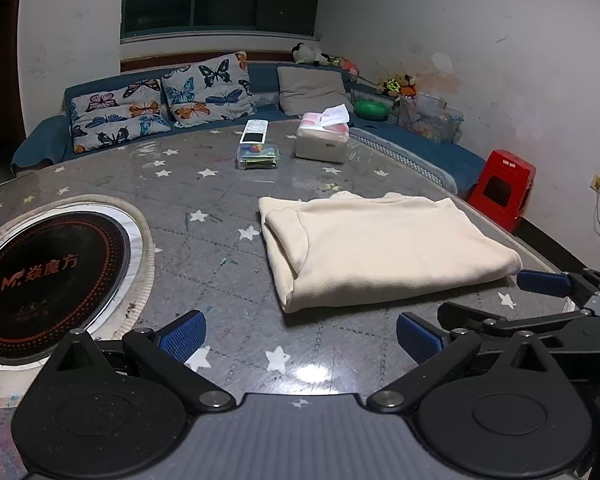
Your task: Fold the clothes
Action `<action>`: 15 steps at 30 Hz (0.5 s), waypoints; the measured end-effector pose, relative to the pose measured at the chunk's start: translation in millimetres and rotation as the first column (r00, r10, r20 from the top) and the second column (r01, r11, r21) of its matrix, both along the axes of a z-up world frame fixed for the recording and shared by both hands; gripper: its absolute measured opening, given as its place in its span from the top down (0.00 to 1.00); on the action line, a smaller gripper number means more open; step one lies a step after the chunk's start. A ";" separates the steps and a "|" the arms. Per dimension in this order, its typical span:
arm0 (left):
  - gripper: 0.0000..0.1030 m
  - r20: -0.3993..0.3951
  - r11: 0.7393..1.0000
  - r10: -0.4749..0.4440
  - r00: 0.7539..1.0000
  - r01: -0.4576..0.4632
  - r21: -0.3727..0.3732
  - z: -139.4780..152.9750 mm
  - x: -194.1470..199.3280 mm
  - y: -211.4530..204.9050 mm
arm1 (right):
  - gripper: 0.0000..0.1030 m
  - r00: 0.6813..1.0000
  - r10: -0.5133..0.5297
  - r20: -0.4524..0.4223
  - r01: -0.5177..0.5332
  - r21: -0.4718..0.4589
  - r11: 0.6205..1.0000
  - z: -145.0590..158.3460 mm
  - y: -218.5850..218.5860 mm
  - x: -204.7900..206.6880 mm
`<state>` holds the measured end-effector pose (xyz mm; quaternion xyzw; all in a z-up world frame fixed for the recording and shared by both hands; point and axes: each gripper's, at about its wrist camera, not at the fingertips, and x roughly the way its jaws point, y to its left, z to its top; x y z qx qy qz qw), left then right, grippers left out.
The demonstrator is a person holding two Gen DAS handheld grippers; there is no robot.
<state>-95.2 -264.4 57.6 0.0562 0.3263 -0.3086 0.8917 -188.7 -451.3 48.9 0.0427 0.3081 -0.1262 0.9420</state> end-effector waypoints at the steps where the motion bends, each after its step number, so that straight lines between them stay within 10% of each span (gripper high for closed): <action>1: 0.00 0.001 1.000 0.000 1.000 0.000 -0.001 0.5 -1.0 0.7 | 0.00 1.000 0.001 -0.002 -0.001 -0.004 1.000 -0.2 1.1 -0.7; 15: 0.00 0.021 1.000 0.016 1.000 -0.016 0.003 0.8 -12.7 6.6 | 0.00 1.000 -0.013 0.002 0.013 0.004 1.000 -1.4 7.8 -11.7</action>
